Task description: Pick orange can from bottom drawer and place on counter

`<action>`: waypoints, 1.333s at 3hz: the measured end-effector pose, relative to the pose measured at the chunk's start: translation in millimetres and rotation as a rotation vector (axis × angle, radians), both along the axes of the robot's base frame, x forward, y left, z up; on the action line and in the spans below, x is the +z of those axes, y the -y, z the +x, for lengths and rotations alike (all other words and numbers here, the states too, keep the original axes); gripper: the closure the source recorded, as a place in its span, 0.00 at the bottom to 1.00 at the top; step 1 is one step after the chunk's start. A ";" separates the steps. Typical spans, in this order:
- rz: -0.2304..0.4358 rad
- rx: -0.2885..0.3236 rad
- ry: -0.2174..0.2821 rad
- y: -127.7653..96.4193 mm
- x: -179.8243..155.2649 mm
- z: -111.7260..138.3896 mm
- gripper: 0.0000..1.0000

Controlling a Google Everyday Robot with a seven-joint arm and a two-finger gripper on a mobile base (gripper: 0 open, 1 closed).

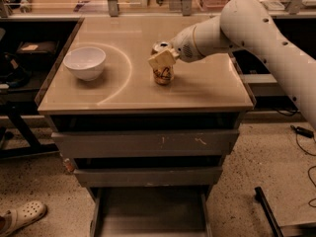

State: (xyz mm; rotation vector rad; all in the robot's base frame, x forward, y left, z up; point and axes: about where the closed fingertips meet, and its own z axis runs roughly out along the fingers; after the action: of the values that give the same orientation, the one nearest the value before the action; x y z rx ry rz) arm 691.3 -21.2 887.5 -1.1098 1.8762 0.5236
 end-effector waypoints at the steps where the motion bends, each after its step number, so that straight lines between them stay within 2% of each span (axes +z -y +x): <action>1: 0.000 0.000 0.000 -0.1 -0.2 0.2 0.82; 4: 0.000 0.000 -0.001 -0.2 -0.2 0.1 0.12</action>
Offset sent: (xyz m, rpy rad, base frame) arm 0.0002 0.0001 -0.0002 0.0002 0.0004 0.0002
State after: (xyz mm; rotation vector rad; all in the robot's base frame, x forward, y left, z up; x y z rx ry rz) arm 691.5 -21.0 887.2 -1.1100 1.8763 0.5243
